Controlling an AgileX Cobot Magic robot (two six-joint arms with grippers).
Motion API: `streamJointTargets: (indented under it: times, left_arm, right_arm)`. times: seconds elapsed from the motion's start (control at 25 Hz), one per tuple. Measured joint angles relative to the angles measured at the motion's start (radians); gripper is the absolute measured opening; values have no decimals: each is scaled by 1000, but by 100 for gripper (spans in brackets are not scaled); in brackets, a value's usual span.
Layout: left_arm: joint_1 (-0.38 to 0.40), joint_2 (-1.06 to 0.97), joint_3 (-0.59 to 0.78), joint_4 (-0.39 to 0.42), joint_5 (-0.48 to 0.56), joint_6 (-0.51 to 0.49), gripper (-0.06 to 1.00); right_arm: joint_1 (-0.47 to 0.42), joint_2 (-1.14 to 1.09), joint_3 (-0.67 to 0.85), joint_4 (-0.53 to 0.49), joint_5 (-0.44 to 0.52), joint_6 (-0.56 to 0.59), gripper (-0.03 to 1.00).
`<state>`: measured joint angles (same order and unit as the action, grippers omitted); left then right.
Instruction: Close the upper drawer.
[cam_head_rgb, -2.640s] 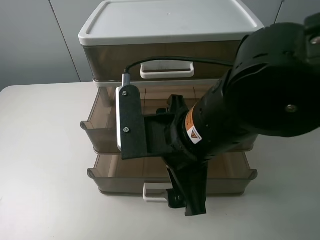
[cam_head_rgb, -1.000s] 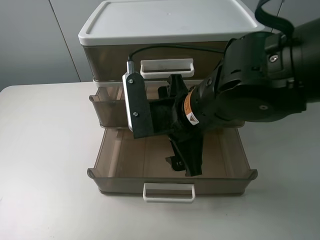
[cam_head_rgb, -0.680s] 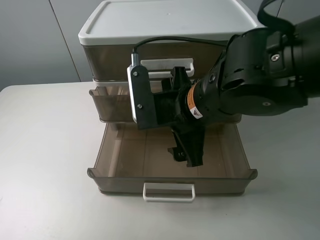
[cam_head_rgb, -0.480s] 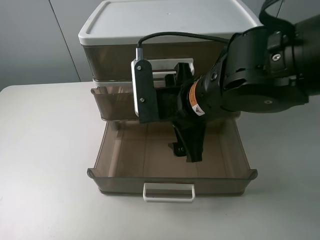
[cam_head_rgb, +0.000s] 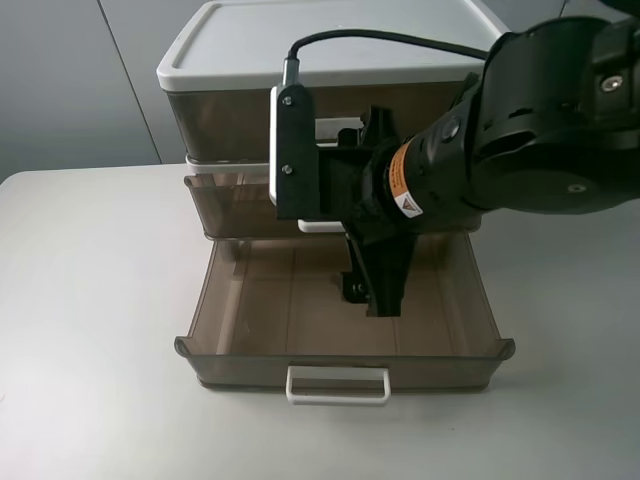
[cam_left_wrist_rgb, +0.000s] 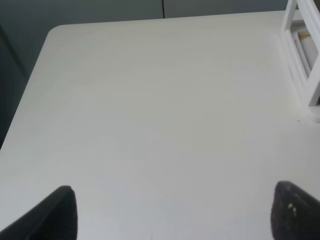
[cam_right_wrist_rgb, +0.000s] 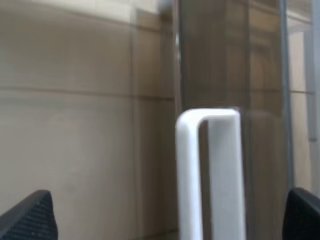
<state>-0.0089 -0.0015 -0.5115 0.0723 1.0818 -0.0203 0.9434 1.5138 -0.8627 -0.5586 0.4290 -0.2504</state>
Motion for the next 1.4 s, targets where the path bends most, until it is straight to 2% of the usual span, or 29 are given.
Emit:
streamJointTargets:
  times: [0.52,0.72,1.4]
  left_arm:
    - [0,0,0,0,0,0,74]
    - [0,0,0,0,0,0,74]
    - [0,0,0,0,0,0,74]
  right_arm:
    - [9,19,55,56,-5,0,68]
    - [-5,51,55,46,-55,2,68]
    - [-40,81,59,-25,-106,4,68]
